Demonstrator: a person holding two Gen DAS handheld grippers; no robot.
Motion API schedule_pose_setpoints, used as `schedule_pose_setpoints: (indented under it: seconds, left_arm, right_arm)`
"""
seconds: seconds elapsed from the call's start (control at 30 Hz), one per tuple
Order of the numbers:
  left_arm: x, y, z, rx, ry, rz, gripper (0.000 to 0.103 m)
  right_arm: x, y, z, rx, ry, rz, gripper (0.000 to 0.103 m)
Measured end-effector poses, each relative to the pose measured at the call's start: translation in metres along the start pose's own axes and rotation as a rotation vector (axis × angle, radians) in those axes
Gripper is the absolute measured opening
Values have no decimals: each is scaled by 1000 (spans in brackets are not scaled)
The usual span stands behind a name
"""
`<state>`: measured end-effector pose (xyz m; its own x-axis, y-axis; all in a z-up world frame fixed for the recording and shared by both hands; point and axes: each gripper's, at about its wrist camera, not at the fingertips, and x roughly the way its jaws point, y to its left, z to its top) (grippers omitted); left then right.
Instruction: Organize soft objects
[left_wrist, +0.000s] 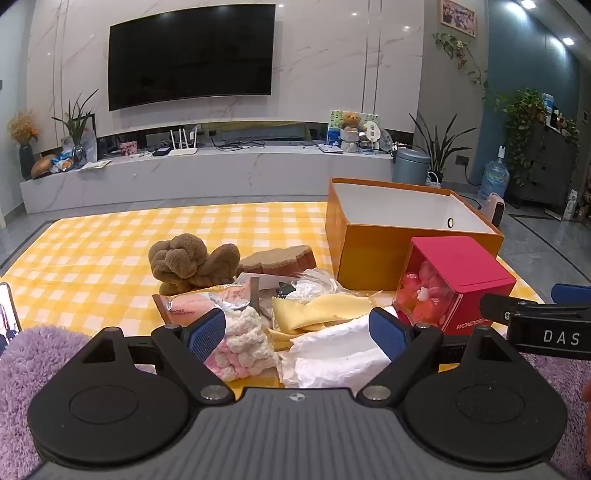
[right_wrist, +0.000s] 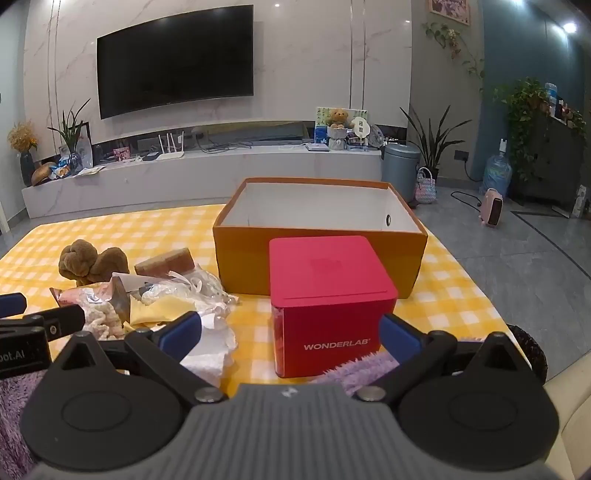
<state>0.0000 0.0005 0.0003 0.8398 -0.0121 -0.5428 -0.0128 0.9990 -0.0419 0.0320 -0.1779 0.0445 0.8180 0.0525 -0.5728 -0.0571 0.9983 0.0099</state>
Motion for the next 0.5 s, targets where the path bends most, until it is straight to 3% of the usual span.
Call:
schedule_pose_setpoints:
  seconds: [0.5]
  left_arm:
    - [-1,0,1,-2,7,4,102]
  right_arm:
    - [2,0,3,-3,5,-5,100]
